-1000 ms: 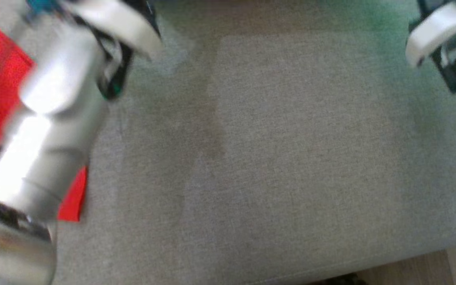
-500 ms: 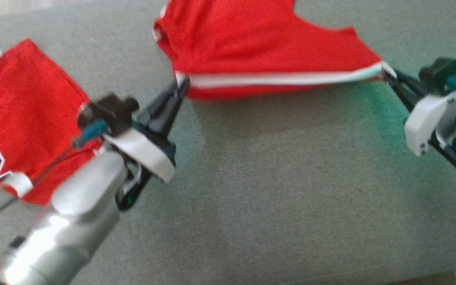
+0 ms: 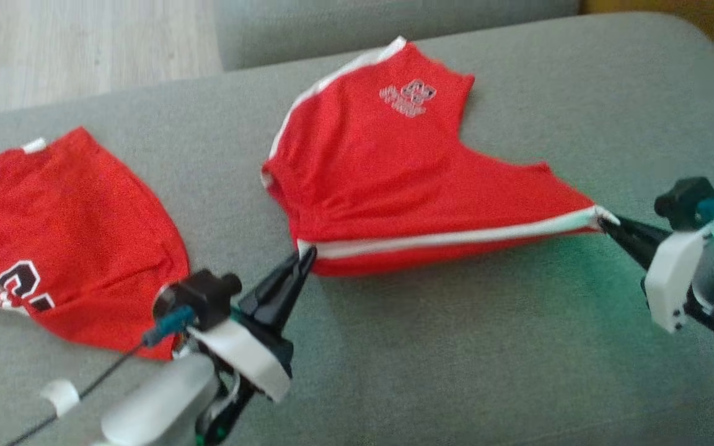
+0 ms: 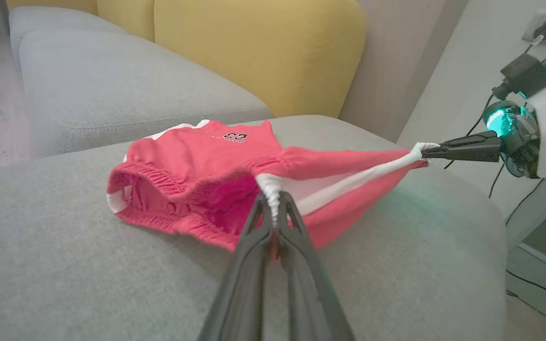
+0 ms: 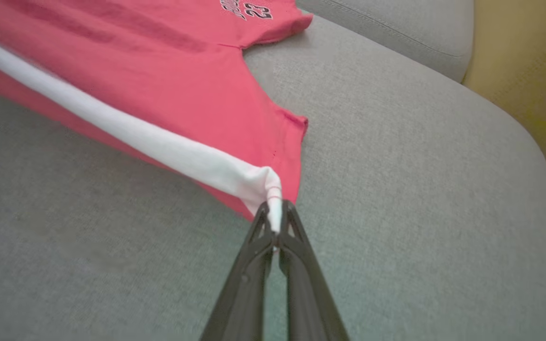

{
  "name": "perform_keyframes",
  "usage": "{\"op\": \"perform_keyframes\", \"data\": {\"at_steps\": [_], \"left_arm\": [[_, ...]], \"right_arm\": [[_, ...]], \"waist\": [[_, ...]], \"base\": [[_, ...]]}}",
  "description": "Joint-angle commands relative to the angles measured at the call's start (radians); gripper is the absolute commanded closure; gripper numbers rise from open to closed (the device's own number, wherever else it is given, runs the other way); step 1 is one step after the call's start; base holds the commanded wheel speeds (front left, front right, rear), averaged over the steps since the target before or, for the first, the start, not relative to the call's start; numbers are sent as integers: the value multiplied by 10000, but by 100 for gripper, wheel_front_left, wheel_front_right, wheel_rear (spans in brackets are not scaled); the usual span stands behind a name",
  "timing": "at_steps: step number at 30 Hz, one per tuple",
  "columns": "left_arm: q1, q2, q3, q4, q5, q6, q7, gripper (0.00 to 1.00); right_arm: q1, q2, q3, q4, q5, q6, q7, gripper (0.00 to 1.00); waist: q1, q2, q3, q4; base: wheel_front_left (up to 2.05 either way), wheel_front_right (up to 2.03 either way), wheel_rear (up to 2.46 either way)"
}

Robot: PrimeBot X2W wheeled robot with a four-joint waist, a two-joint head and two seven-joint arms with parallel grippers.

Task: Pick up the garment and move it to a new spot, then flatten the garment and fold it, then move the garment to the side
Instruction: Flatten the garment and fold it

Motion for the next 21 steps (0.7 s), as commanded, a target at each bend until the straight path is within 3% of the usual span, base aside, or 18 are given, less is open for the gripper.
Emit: {"op": "perform_keyframes", "data": {"at_steps": [1,11,21], "left_arm": [[36,344,342,-594,-98,156,-95,100],[739,642,391,-2378,-243,990,160,100],[-366,653,892,-2536,-61,1302,317,100]], "right_arm": [[352,-616,15,-373,229,-7,31,100],[647,-1611,-259,-1743,604,-7,-80,100],[-315,-1484,-1359,-1506,-454,-7,-419,100]], "waist": [[2,-1,-374,-197],[2,-1,-445,-250],[2,-1,561,304]], "base": [[0,0,0],[0,0,0],[0,0,0]]}}
